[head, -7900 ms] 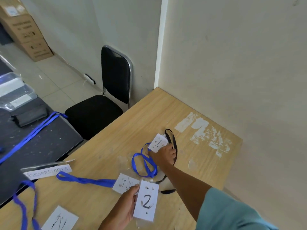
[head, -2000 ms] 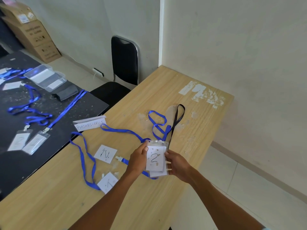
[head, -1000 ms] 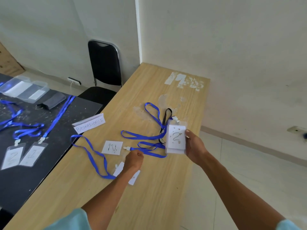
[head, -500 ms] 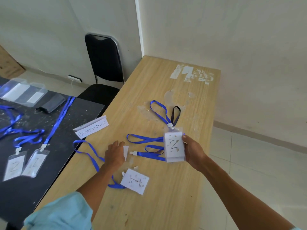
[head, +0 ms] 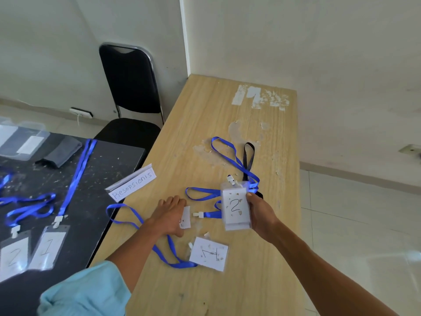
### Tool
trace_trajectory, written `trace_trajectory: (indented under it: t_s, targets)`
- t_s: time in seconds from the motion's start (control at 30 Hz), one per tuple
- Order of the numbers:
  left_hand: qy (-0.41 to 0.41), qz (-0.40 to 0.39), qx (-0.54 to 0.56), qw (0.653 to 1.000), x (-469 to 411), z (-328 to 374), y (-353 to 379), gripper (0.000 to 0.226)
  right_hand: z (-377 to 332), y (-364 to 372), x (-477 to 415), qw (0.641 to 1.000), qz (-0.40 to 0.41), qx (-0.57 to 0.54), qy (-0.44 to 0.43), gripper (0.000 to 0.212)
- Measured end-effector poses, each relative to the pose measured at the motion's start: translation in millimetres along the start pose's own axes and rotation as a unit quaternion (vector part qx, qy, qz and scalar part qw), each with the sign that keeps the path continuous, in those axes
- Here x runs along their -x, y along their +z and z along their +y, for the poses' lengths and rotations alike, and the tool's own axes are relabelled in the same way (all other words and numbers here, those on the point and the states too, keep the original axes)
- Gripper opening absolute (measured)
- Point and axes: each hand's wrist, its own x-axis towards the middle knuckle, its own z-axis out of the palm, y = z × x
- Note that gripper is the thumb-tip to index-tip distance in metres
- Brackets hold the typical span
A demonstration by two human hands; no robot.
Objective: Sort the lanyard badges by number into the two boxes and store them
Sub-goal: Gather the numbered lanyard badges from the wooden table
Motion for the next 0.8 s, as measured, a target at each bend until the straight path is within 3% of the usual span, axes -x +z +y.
trace_trajectory:
  t_s: [0.17, 0.3, 0.4, 0.5, 0.6, 0.8]
  targets:
    - [-0.041, -0.024, 0.199, 0.979, 10.0, -2.8, -21.6, 0.080, -1.7, 6.8, 6.2, 0.999, 0.043, 0.007, -0.020, 0.035]
    - [-0.094, -0.039, 0.441, 0.892, 20.1, -6.8, -65.1, 0.071, -12.4, 7.6, 12.6, 0.994, 0.097, 0.012, -0.047, 0.038]
    - [-0.095, -0.014, 0.503, 0.859, 20.8, 13.1, -92.3, 0.058, -16.2, 18.2, 20.4, 0.993, 0.101, 0.037, -0.049, 0.036]
    - [-0.114, 0.003, 0.556, 0.824, 15.3, 49.8, -112.4, 0.076, -13.9, 36.4, 28.9, 0.994, 0.081, 0.048, -0.049, 0.034]
    - [-0.177, 0.038, 0.532, 0.827, 13.3, 86.9, -121.6, 0.097, -12.8, 49.2, 33.5, 0.997, 0.040, 0.029, -0.058, 0.044]
    - [-0.214, 0.125, 0.443, 0.861, 16.8, 129.0, -120.0, 0.089, -13.7, 41.7, 40.4, 0.998, -0.014, -0.041, -0.048, 0.043]
